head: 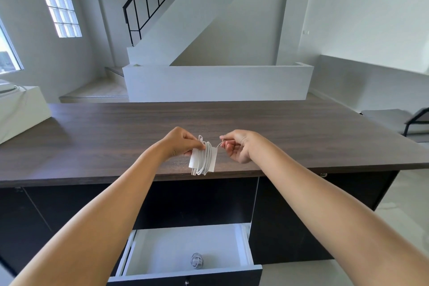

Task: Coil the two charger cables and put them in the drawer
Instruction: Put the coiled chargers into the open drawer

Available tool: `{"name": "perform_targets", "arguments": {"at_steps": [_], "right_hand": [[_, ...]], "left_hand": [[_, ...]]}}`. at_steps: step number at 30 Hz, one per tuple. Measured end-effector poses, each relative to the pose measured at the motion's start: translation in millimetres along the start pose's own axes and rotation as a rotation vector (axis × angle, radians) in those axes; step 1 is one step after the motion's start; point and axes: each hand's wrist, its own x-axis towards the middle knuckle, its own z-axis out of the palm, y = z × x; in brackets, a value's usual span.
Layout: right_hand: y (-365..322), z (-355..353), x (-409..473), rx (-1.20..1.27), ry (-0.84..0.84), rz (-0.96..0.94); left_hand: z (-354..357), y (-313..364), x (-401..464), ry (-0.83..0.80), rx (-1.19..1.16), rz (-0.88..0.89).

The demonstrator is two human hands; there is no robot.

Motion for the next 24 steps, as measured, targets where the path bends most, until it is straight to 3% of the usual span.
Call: {"name": "perform_targets", "arguments": {"at_steps": [5, 8, 14, 24], "right_hand": [[7.9, 6.8, 6.1, 0.015, -0.024, -0.058], [10.9, 7.1, 10.5, -0.077, -0.004, -0.100], [16.3, 4.7, 27.5, -0.226, 0.079, -0.089], [23.9, -3.5, 42.3, -0.488, 0.132, -0.066]], "left_hand": [[1.7, -9.3, 4.8, 0.057, -0.072, -0.032], [-0.7, -16.8, 2.7, 0.004, -0.211, -0.077], [-7.8, -12.3, -2.7, -0.104, -0.246, -0.067], [-23.0, -16.9, -0.1, -0.034, -0.496, -0.089]]}}
